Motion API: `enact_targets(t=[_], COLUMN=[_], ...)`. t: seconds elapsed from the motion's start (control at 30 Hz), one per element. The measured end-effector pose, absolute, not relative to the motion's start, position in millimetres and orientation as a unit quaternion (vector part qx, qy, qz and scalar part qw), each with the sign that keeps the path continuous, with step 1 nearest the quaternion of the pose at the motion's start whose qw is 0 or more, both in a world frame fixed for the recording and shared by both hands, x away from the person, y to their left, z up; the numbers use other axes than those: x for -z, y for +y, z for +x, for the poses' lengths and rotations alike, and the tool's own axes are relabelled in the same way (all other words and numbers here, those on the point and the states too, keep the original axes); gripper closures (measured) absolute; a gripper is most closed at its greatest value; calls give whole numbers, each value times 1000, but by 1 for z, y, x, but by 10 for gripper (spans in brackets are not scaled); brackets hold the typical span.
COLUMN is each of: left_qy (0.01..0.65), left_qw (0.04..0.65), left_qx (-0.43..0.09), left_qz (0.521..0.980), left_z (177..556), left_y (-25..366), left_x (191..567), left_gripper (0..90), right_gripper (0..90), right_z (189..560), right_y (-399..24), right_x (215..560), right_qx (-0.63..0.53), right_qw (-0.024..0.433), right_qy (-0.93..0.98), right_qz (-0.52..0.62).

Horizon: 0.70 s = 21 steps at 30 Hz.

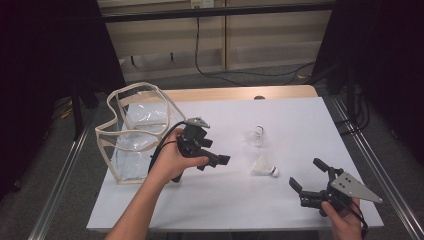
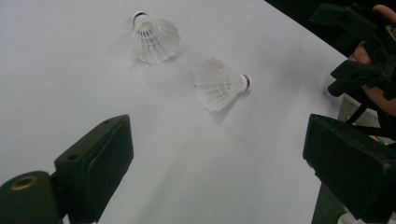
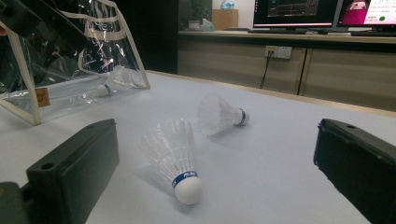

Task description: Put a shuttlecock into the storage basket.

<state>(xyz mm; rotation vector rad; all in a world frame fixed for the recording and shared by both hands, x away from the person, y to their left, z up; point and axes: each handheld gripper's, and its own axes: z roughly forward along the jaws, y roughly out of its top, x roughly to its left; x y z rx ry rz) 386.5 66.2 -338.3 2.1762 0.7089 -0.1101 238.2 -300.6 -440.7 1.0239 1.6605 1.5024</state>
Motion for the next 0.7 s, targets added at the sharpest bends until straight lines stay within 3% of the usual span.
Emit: enact_targets(t=[0.7], left_qy=[282], left_qw=[409], left_qx=[50], left_qz=[866], left_z=[382], left_y=[64], left_x=[361], left_gripper=[82], right_gripper=[0], right_z=[238], right_y=[-301], right_x=[441], right_qx=[-575], right_qw=[334], right_qy=[636], right_qz=[392])
